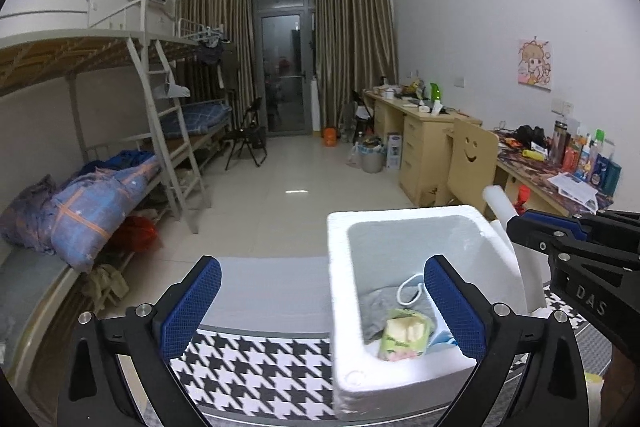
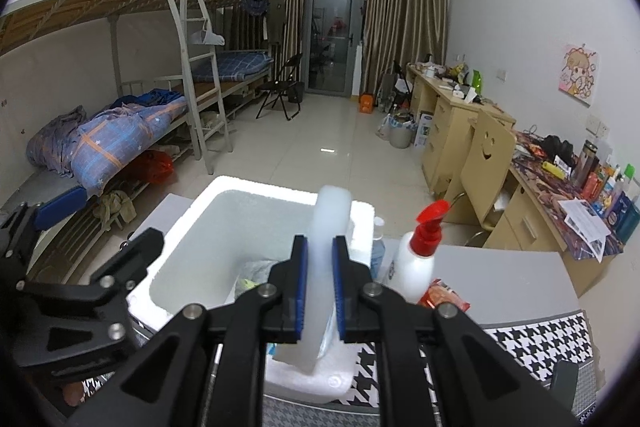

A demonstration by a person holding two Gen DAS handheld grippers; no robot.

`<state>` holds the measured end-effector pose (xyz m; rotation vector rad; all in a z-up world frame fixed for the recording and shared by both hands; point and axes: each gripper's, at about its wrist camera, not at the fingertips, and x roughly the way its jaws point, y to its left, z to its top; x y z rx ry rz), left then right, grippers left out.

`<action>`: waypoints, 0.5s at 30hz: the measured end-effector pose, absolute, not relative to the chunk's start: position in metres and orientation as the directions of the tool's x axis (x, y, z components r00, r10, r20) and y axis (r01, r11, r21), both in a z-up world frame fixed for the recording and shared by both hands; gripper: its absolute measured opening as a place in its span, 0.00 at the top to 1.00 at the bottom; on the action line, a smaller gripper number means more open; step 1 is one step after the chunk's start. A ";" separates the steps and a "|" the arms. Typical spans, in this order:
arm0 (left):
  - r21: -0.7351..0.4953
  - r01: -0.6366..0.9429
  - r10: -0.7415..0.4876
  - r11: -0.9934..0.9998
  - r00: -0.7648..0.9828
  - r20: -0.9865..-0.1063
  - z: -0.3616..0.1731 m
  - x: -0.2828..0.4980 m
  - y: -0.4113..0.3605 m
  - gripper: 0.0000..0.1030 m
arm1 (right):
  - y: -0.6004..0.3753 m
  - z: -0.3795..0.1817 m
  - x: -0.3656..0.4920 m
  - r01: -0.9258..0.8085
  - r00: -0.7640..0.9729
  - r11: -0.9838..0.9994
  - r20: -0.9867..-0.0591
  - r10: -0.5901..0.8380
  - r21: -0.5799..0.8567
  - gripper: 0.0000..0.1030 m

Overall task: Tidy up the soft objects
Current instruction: 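Open the left tool to drop the tissue pack into the foam box, then lower the foam roll into the foam box and open the right tool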

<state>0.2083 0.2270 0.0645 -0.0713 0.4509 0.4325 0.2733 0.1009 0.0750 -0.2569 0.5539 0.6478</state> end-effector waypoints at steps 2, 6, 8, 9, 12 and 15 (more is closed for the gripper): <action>0.031 -0.427 0.396 0.904 0.806 -0.440 0.064 0.205 0.230 0.01 | 0.106 0.074 0.275 -0.635 0.657 0.771 -0.566 0.498 -0.059 0.87; 0.020 -0.445 0.406 0.895 0.797 -0.446 0.061 0.200 0.238 0.01 | 0.112 0.073 0.278 -0.638 0.652 0.767 -0.573 0.496 -0.063 0.87; 0.015 -0.455 0.412 0.890 0.791 -0.453 0.059 0.199 0.241 0.01 | 0.115 0.071 0.282 -0.642 0.641 0.765 -0.584 0.499 -0.052 0.87; 0.016 -0.454 0.410 0.891 0.790 -0.456 0.058 0.198 0.242 0.01 | 0.116 0.070 0.284 -0.643 0.637 0.764 -0.588 0.499 -0.049 0.87; 0.016 -0.454 0.410 0.891 0.787 -0.461 0.057 0.197 0.243 0.01 | 0.121 0.066 0.290 -0.641 0.636 0.766 -0.593 0.494 -0.049 0.87; 0.012 -0.456 0.409 0.890 0.787 -0.461 0.058 0.195 0.244 0.01 | 0.122 0.063 0.294 -0.638 0.627 0.769 -0.607 0.489 -0.040 0.77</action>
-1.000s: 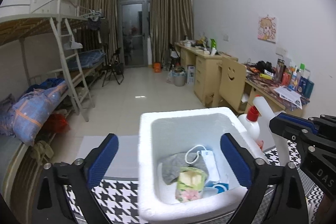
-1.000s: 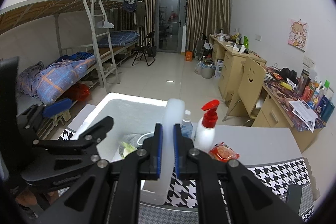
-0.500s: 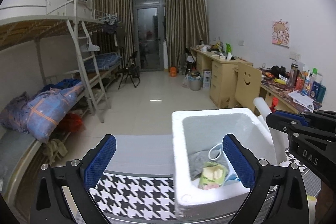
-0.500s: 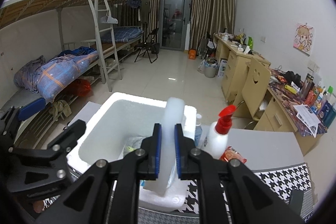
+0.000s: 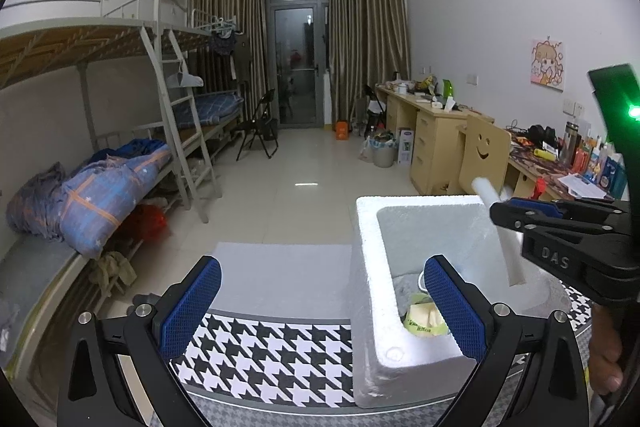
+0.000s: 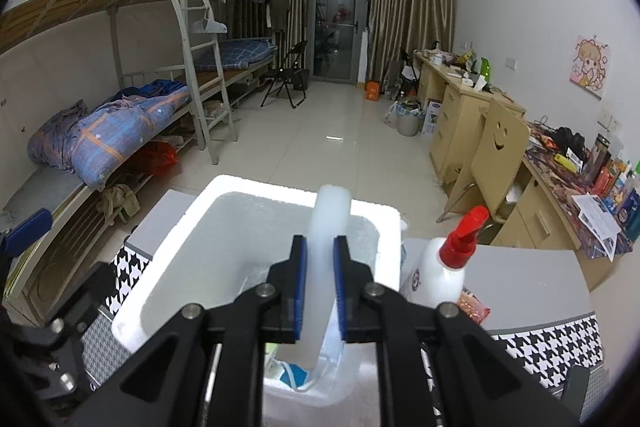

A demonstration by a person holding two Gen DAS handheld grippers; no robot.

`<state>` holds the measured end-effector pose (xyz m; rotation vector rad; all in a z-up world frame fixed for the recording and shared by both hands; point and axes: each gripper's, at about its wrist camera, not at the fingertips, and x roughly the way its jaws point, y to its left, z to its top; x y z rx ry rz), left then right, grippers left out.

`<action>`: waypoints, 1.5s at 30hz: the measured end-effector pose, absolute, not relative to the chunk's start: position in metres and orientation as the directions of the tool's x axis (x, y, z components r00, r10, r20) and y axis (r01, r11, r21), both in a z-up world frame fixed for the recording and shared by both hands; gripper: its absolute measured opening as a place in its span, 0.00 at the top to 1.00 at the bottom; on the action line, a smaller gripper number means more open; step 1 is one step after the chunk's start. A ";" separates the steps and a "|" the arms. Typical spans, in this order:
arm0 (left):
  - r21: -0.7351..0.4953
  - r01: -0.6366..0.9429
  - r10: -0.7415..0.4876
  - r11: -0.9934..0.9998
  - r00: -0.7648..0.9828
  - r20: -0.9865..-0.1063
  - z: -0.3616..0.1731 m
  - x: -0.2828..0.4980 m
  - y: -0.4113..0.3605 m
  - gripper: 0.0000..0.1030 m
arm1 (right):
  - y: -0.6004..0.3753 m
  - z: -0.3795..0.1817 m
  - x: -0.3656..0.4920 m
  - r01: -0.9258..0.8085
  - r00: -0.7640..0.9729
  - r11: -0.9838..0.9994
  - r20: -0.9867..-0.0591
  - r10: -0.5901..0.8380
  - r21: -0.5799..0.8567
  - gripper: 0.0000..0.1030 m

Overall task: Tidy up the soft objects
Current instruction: 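Lower the foam roll into the foam box and open the right tool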

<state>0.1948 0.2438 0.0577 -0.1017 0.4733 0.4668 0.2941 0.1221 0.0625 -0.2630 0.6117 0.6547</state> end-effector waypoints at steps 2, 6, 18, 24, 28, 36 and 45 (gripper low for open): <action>0.014 -0.455 0.410 0.890 0.788 -0.460 0.058 0.194 0.244 0.01 | 0.121 0.061 0.296 -0.641 0.615 0.767 -0.615 0.493 -0.025 0.72; 0.014 -0.453 0.408 0.891 0.789 -0.459 0.059 0.194 0.244 0.01 | 0.119 0.064 0.292 -0.635 0.630 0.772 -0.600 0.493 -0.031 0.33; 0.014 -0.441 0.401 0.897 0.802 -0.443 0.069 0.184 0.232 0.01 | 0.096 0.084 0.268 -0.644 0.653 0.763 -0.556 0.514 -0.050 0.30; 0.026 -0.422 0.392 0.906 0.816 -0.425 0.077 0.175 0.218 0.01 | 0.084 0.090 0.256 -0.644 0.656 0.763 -0.545 0.522 -0.045 0.29; 0.034 -0.420 0.395 0.907 0.820 -0.415 0.082 0.170 0.211 0.01 | 0.076 0.097 0.246 -0.638 0.668 0.769 -0.524 0.528 -0.038 0.29; 0.034 -0.416 0.393 0.909 0.826 -0.405 0.089 0.158 0.202 0.01 | 0.061 0.100 0.235 -0.635 0.678 0.771 -0.504 0.535 -0.035 0.21; 0.050 -0.412 0.397 0.910 0.830 -0.391 0.097 0.147 0.189 0.01 | 0.047 0.103 0.226 -0.640 0.672 0.768 -0.503 0.544 -0.024 0.21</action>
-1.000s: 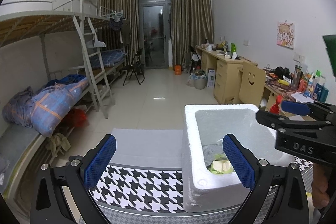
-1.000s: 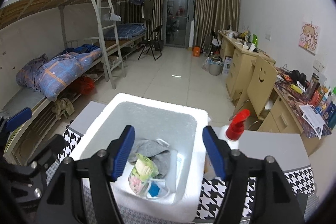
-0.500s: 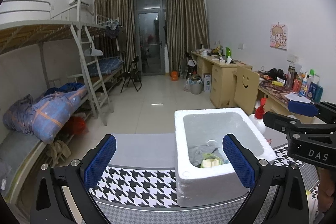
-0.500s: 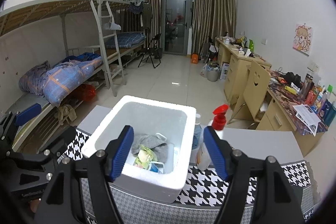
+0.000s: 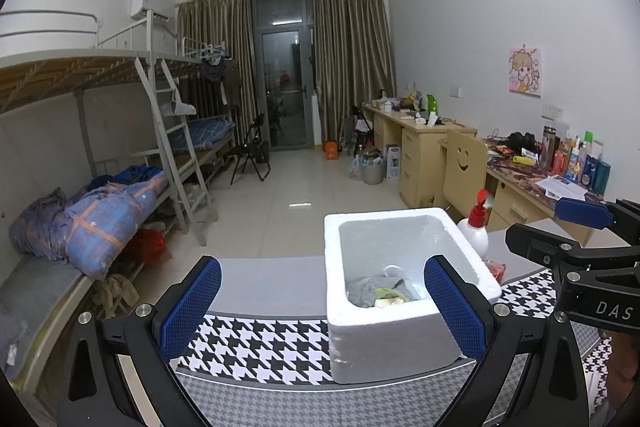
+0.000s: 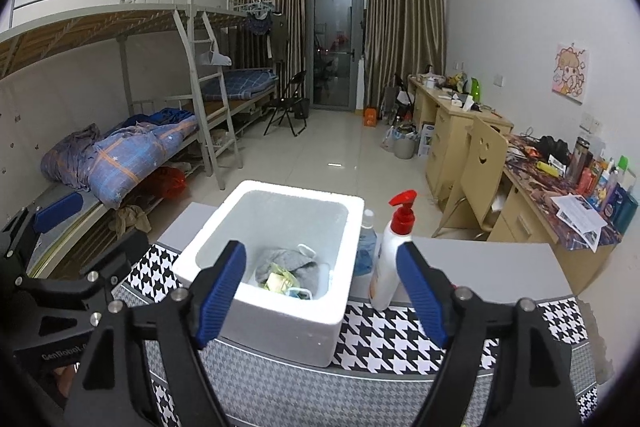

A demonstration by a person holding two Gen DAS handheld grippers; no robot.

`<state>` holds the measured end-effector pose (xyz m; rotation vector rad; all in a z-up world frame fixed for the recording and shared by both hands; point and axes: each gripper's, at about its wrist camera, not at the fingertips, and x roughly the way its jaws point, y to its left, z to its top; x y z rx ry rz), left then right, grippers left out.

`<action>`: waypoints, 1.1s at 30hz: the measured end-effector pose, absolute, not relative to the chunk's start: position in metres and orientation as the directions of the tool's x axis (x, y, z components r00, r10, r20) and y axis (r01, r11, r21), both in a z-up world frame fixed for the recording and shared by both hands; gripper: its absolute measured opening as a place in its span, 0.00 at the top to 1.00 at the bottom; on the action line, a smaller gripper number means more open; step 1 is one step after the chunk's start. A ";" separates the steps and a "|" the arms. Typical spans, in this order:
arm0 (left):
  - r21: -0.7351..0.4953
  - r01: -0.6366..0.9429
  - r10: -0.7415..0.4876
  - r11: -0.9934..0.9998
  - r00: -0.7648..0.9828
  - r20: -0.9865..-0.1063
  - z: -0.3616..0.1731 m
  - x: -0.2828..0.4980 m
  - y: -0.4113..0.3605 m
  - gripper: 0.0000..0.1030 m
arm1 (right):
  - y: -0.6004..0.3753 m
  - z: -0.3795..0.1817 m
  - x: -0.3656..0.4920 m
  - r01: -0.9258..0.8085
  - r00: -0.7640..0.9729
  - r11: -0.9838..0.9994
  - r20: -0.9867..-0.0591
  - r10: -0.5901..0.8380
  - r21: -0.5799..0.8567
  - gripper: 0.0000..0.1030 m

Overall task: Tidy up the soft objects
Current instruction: 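Lower the foam roll into the foam box and open the right tool, then withdraw both tools from the foam box toward the white wipe pack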

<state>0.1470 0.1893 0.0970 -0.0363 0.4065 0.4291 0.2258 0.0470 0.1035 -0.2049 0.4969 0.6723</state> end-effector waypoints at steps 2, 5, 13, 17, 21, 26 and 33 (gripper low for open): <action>0.048 -0.410 0.395 0.911 0.833 -0.388 0.098 0.143 0.186 0.01 | 0.043 0.105 0.222 -0.640 0.674 0.768 -0.497 0.547 -0.024 0.21; 0.048 -0.395 0.383 0.917 0.843 -0.377 0.100 0.136 0.179 0.01 | 0.038 0.105 0.216 -0.643 0.676 0.766 -0.491 0.550 -0.027 0.21; 0.052 -0.367 0.360 0.929 0.861 -0.360 0.104 0.122 0.163 0.01 | 0.023 0.107 0.200 -0.650 0.679 0.759 -0.473 0.562 -0.032 0.21; 0.049 -0.357 0.352 0.933 0.871 -0.343 0.110 0.115 0.156 0.01 | 0.013 0.111 0.194 -0.642 0.689 0.767 -0.457 0.562 -0.026 0.21; 0.045 -0.352 0.347 0.935 0.877 -0.332 0.113 0.108 0.151 0.01 | 0.003 0.114 0.186 -0.634 0.698 0.773 -0.447 0.560 -0.021 0.21; 0.048 -0.339 0.335 0.940 0.885 -0.323 0.114 0.099 0.141 0.01 | -0.006 0.112 0.176 -0.628 0.707 0.777 -0.440 0.554 -0.031 0.21; 0.062 -0.337 0.339 0.940 0.888 -0.311 0.111 0.088 0.128 0.01 | -0.019 0.109 0.163 -0.593 0.745 0.803 -0.413 0.524 -0.052 0.21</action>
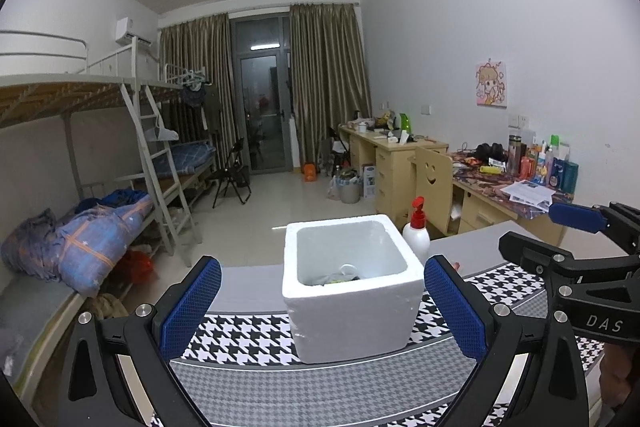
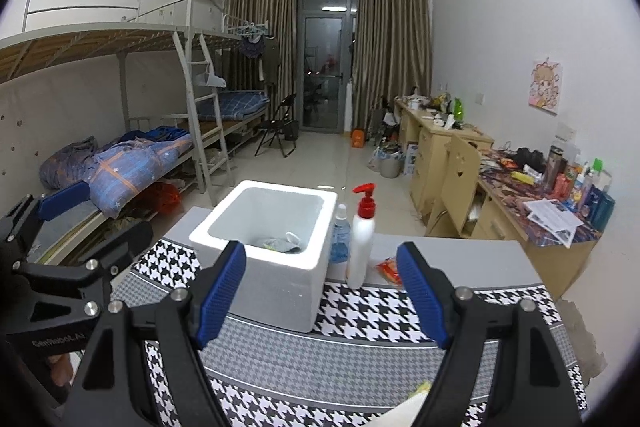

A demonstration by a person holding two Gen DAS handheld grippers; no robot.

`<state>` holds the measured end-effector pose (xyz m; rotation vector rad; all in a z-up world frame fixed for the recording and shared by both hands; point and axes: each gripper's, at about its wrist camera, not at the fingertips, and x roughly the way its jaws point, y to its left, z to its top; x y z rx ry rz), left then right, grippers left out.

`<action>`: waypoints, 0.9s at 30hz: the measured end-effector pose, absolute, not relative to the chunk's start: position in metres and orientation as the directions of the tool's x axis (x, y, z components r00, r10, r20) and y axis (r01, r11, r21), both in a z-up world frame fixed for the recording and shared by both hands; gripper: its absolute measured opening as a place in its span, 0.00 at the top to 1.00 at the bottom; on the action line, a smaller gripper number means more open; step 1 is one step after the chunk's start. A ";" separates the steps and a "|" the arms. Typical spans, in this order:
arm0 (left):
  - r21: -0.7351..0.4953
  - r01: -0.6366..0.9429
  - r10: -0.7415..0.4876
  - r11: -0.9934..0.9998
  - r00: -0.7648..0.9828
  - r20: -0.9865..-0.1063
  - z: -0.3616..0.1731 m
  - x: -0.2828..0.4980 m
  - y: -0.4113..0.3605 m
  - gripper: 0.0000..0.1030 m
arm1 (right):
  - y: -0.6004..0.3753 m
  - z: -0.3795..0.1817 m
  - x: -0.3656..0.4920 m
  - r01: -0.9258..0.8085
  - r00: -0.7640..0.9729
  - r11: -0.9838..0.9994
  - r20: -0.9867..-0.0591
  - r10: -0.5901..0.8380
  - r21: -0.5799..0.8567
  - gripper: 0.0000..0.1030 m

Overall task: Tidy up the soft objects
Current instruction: 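Withdraw both tools from the foam box toward the white wipe pack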

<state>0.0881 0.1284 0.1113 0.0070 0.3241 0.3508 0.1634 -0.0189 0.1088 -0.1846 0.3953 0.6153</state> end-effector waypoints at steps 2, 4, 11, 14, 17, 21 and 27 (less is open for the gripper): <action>0.061 -0.329 0.331 0.942 0.891 -0.310 0.110 0.085 0.125 0.01 | -0.022 0.108 0.161 -0.592 0.745 0.805 -0.412 0.524 -0.046 0.21; 0.053 -0.317 0.318 0.947 0.896 -0.311 0.109 0.082 0.122 0.01 | -0.025 0.108 0.159 -0.589 0.745 0.807 -0.415 0.523 -0.042 0.21; 0.058 -0.311 0.314 0.948 0.900 -0.303 0.106 0.074 0.115 0.01 | -0.033 0.105 0.152 -0.580 0.750 0.813 -0.416 0.515 -0.039 0.21; 0.051 -0.299 0.300 0.953 0.904 -0.304 0.104 0.072 0.112 0.01 | -0.038 0.103 0.149 -0.576 0.753 0.817 -0.415 0.510 -0.041 0.21; 0.051 -0.296 0.297 0.954 0.907 -0.300 0.101 0.070 0.108 0.01 | -0.042 0.100 0.144 -0.559 0.771 0.828 -0.402 0.494 -0.055 0.21; 0.042 -0.296 0.295 0.954 0.909 -0.295 0.095 0.065 0.104 0.01 | -0.051 0.092 0.139 -0.555 0.770 0.831 -0.404 0.494 -0.044 0.21; 0.025 -0.269 0.263 0.963 0.917 -0.300 0.088 0.062 0.098 0.01 | -0.060 0.085 0.139 -0.531 0.782 0.847 -0.406 0.473 -0.034 0.21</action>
